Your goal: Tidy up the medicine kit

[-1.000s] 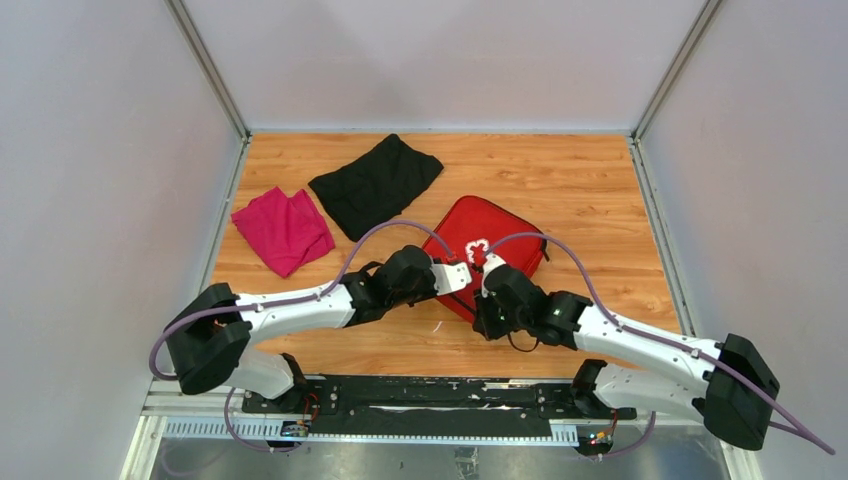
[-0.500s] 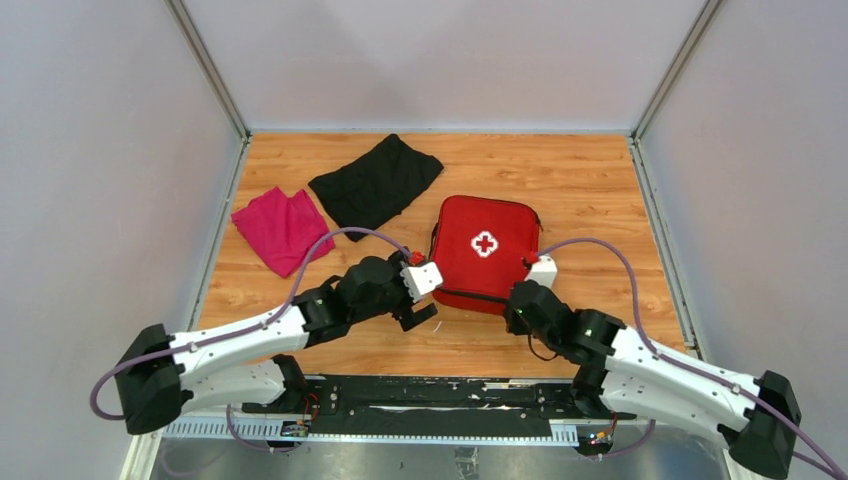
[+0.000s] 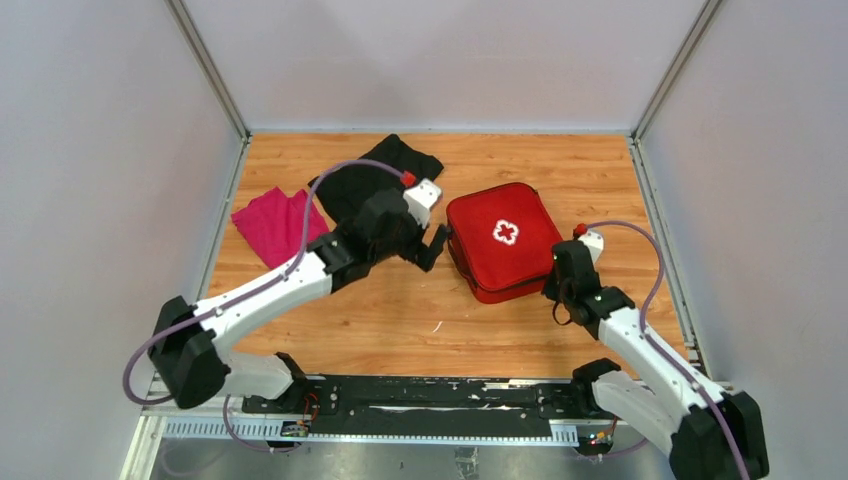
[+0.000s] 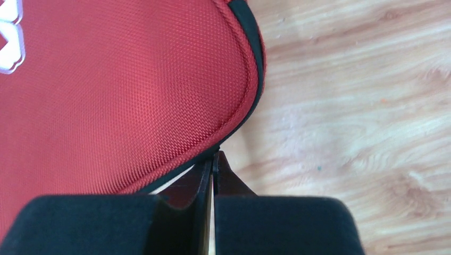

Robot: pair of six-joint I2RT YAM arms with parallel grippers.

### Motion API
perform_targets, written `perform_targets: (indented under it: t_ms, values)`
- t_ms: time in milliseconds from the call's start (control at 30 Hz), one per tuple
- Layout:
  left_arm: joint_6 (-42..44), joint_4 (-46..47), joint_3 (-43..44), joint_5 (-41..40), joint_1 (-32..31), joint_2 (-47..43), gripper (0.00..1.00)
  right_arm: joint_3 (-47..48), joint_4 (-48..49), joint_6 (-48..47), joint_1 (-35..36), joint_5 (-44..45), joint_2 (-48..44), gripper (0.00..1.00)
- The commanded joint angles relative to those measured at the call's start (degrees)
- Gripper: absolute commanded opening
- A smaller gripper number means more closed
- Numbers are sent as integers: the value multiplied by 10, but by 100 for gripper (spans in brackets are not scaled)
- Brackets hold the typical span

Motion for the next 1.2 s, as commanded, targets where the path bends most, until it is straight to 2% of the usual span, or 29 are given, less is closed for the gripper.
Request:
perform_targets:
  t_ms: [0, 200, 400, 600, 867, 1167]
  values:
    - [-55, -52, 95, 86, 72, 81, 100, 31, 104, -77, -69, -84, 79, 0]
    - [-75, -19, 216, 153, 123, 215, 100, 70, 138, -106, -95, -139, 163, 0]
    - [-62, -28, 335, 184, 140, 368, 100, 66, 157, -145, -98, -181, 160, 0]
    - [-64, -18, 392, 212, 175, 447, 99, 69, 153, -180, -98, -209, 143, 0]
    - [-66, 24, 378, 286, 199, 476, 97, 76, 144, -195, -98, -248, 154, 0]
    - [-58, 107, 367, 228, 205, 439, 98, 70, 131, -199, -98, -252, 149, 0]
